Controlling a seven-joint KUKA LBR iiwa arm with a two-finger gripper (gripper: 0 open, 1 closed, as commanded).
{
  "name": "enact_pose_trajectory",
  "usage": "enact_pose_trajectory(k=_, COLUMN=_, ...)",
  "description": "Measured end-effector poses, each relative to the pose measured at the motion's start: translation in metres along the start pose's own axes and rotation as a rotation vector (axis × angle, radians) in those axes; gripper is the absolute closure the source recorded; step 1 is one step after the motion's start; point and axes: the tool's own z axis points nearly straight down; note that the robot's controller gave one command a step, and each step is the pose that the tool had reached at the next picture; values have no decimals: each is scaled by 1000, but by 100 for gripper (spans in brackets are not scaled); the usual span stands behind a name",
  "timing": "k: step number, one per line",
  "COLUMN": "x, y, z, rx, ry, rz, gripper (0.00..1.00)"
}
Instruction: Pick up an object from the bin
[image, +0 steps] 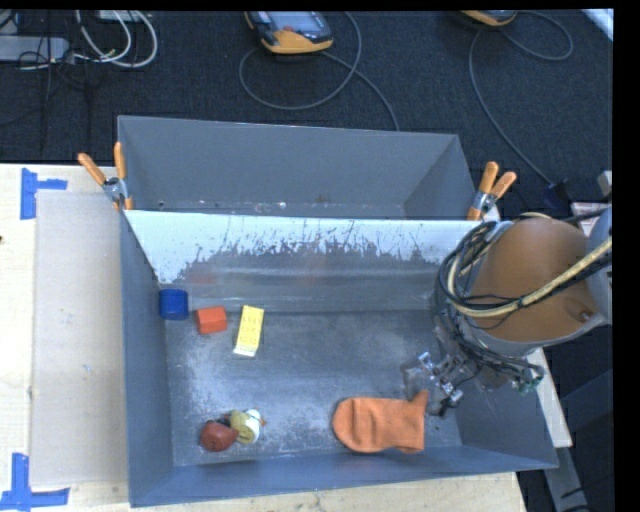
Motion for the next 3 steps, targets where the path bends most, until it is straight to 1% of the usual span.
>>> enact_pose_trajectory(k=1, x=3, y=-1, z=-35, rx=6, ry=-6, rz=-16, gripper=100)
enact_pose_trajectory(k=2, x=4, y=3, z=13, rx=6, ry=-7, rz=42, gripper=100)
enact_pose_trajectory(k=3, x=-6, y=22, z=62, rx=4, ry=-4, rz=78, gripper=100)
